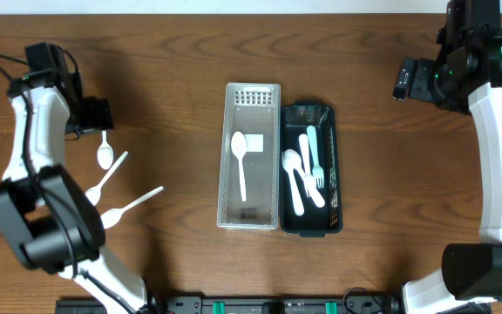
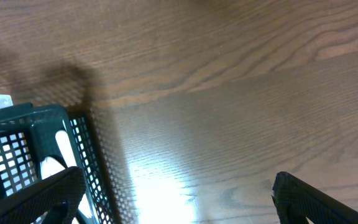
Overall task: Pack container
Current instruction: 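Move the left gripper to the spoons on the left and grasp one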
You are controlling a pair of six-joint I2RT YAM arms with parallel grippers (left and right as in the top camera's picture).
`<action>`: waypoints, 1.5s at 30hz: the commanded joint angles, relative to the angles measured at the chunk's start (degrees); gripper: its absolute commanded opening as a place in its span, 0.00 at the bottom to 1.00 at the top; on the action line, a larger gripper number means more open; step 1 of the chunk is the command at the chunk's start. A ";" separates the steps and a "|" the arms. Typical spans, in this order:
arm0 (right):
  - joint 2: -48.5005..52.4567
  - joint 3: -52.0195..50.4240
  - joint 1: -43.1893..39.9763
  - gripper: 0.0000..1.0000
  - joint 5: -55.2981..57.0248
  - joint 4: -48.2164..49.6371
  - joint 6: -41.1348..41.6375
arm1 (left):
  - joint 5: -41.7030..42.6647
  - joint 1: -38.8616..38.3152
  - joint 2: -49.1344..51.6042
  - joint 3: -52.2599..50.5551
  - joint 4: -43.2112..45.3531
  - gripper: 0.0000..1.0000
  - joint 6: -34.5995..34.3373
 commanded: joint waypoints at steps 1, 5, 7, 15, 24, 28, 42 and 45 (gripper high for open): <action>-0.31 -0.11 -0.37 0.99 -0.07 -0.07 0.24 | 0.68 0.24 3.72 -0.17 0.87 0.95 4.00; -0.31 -0.11 -0.37 0.99 -0.07 -0.07 1.01 | 1.07 0.37 6.78 -0.17 2.16 0.98 8.13; -0.31 -0.11 -0.37 0.99 -0.07 -0.09 1.01 | 3.61 0.63 7.74 -0.17 2.56 0.99 11.67; -0.31 -0.17 -0.37 0.99 -0.07 -0.26 1.09 | 10.08 2.67 8.48 -0.15 3.54 0.98 18.82; -0.31 -0.20 -0.37 0.99 -0.07 -0.24 2.08 | 10.05 2.99 8.96 -0.15 6.25 0.98 19.34; -0.31 -0.22 -0.37 0.99 -0.09 -0.33 2.10 | 10.03 2.84 9.97 -0.15 7.50 0.98 19.15; -0.31 -0.22 -0.37 0.99 -0.07 -1.75 2.56 | 10.01 2.86 14.23 -0.15 7.85 1.00 16.11; -0.31 -0.22 -0.37 0.99 -0.07 -1.73 2.56 | 10.03 2.86 14.23 -0.15 6.71 0.81 15.89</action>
